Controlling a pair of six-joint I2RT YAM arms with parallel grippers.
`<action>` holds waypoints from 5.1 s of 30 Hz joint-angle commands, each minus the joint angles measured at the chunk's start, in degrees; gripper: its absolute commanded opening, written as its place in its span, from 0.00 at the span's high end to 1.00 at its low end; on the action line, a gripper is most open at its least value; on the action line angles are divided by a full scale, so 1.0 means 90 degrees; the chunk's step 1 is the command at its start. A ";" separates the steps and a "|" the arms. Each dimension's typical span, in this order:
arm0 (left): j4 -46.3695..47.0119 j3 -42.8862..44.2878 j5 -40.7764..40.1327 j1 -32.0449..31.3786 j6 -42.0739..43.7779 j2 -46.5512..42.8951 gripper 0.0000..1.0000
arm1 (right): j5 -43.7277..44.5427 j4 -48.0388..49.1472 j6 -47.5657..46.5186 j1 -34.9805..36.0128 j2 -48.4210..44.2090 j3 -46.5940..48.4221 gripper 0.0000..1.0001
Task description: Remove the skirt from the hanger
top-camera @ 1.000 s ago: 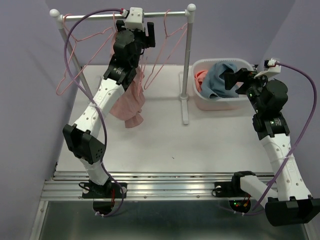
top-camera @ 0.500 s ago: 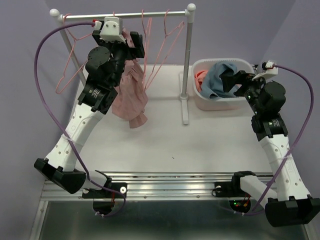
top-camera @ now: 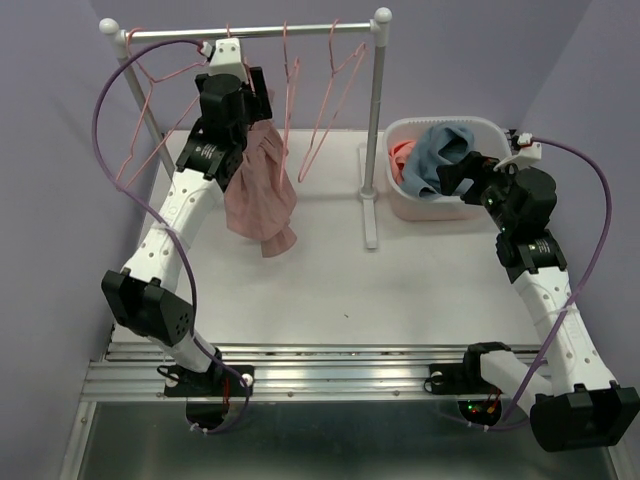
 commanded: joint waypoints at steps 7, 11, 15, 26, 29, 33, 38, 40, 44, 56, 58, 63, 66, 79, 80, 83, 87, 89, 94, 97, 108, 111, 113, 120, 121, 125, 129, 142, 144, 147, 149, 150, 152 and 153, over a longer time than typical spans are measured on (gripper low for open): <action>-0.0237 0.1531 0.0363 0.0236 -0.0272 0.0649 0.99 | 0.0040 0.0125 -0.0034 0.0001 -0.0059 0.0046 0.00; -0.0072 0.1581 0.0392 0.0226 -0.0253 0.0445 1.00 | 0.0021 0.0125 -0.0043 0.0001 -0.0069 0.0046 0.00; 0.0075 0.1434 0.0480 0.0216 -0.0175 0.0064 1.00 | 0.0069 0.0125 -0.0053 0.0001 -0.0079 0.0046 0.00; 0.0593 0.0575 0.0567 0.0138 -0.0116 -0.1059 1.00 | 0.0147 0.0105 -0.0102 0.0001 -0.0059 0.0007 0.00; 0.0564 0.0390 0.0636 0.0109 -0.0174 -0.1225 1.00 | 0.0138 0.0096 -0.0092 0.0001 -0.0059 -0.0022 0.00; 0.0593 -0.0487 0.0238 0.0021 -0.0495 -0.1732 1.00 | 0.0216 -0.0109 -0.0238 0.0001 -0.0059 -0.0012 0.00; 0.0583 -0.2450 -0.0630 -0.0369 -0.1441 -0.2941 1.00 | 0.0245 -0.0382 -0.0579 0.0681 -0.0108 -0.0226 0.00; 0.0573 -0.3268 -0.0827 -0.0584 -0.1832 -0.3459 1.00 | 0.0381 -0.0393 -0.0813 0.1557 -0.0020 -0.0392 0.00; 0.0037 -0.4102 -0.1577 -0.0975 -0.2516 -0.3900 1.00 | 0.0675 -0.0199 -0.1068 0.2791 0.0185 -0.0656 0.00; -0.0843 -0.3918 -0.3338 -0.1571 -0.4461 -0.3111 1.00 | 0.0157 0.2163 -0.1343 0.6073 0.0105 -0.2063 0.00; -0.0853 -0.3898 -0.3319 -0.1590 -0.4656 -0.3072 1.00 | 0.0137 0.2767 -0.1274 0.6289 0.0418 -0.2005 0.00; -0.1086 -0.3791 -0.3504 -0.1649 -0.4881 -0.2925 1.00 | 0.0782 0.3601 -0.1342 0.6700 0.1522 -0.1605 0.00; -0.1252 -0.3683 -0.3670 -0.1669 -0.5057 -0.2866 1.00 | 0.0831 0.3728 -0.1381 0.6758 0.1922 -0.1283 0.02; -0.1301 -0.3605 -0.3748 -0.1688 -0.5048 -0.2700 1.00 | 0.1319 0.3983 -0.1371 0.6944 0.2822 -0.0725 0.54; -0.1340 -0.3537 -0.3874 -0.1688 -0.5038 -0.2700 1.00 | 0.1281 0.3750 -0.1391 0.6944 0.2812 -0.0735 0.57; -0.1409 -0.3284 -0.3992 -0.1678 -0.4795 -0.2632 1.00 | 0.1153 0.3310 -0.1274 0.6944 0.2724 -0.0987 0.70; -0.1448 -0.2932 -0.4109 -0.1669 -0.4657 -0.2466 1.00 | 0.1279 0.2909 -0.0962 0.6944 0.2627 -0.1271 0.83; -0.1429 -0.2805 -0.4071 -0.1630 -0.4647 -0.2369 1.00 | 0.1368 0.2927 -0.0786 0.6944 0.2578 -0.1418 0.95; -0.1224 -0.2668 -0.3895 -0.1503 -0.4452 -0.2310 1.00 | 0.1952 0.2870 -0.0425 0.6944 0.2684 -0.1750 0.99; -0.1214 -0.2590 -0.3914 -0.1318 -0.4394 -0.2319 1.00 | 0.2519 0.2645 -0.0103 0.6944 0.2860 -0.1799 0.99; -0.1428 -0.2180 -0.4245 0.0079 -0.4567 -0.2115 1.00 | 0.3262 0.1718 0.1713 0.6886 0.2764 -0.2853 1.00; -0.2042 -0.1887 -0.4634 0.0265 -0.5114 -0.1764 1.00 | 0.3302 0.1405 0.2006 0.6886 0.2529 -0.2971 0.99; -0.2617 -0.1557 -0.4861 0.0410 -0.5612 -0.1452 1.00 | 0.3370 0.1287 0.2211 0.6886 0.2315 -0.3175 0.99; -0.2708 -0.1379 -0.4715 0.0626 -0.5710 -0.1118 1.00 | 0.3321 0.0857 0.2349 0.6886 0.2246 -0.3391 0.99; -0.2689 -0.1379 -0.4638 0.0655 -0.5702 -0.1118 1.00 | 0.3283 0.0857 0.2369 0.6886 0.2246 -0.3430 0.99; -0.2075 -0.1689 -0.3955 0.0675 -0.5195 -0.1322 1.00 | 0.3223 0.1139 0.2008 0.6886 0.2236 -0.3450 0.99; -0.1206 -0.2276 -0.2602 0.0675 -0.4387 -0.1801 1.00 | 0.3700 0.1267 0.1443 0.6886 0.2304 -0.2789 0.99; -0.0657 -0.3673 0.0743 0.0334 -0.3563 -0.3090 1.00 | 0.4200 0.1775 0.1451 0.6095 0.3134 -0.0863 0.99; -0.0715 -0.3907 0.1064 0.0256 -0.3622 -0.3227 1.00 | 0.4317 0.1989 0.1422 0.6017 0.3260 -0.0658 0.99; -0.1007 -0.4151 0.1182 0.0158 -0.3778 -0.3335 1.00 | 0.4327 0.2302 0.1470 0.5958 0.3465 -0.0423 0.99; -0.1154 -0.4288 0.1251 0.0051 -0.3778 -0.3364 1.00 | 0.4259 0.2526 0.1519 0.5900 0.3563 -0.0345 0.99; -0.1223 -0.4308 0.1300 0.0011 -0.3759 -0.3384 1.00 | 0.4249 0.2547 0.1539 0.5899 0.3593 -0.0315 0.99; -0.1486 -0.4328 0.1233 -0.0134 -0.3729 -0.3461 1.00 | 0.4249 0.2557 0.1529 0.5841 0.3603 -0.0305 0.99; -0.1565 -0.4299 0.1020 -0.0193 -0.3700 -0.3501 1.00 | 0.4288 0.2557 0.1500 0.5841 0.3584 -0.0354 0.99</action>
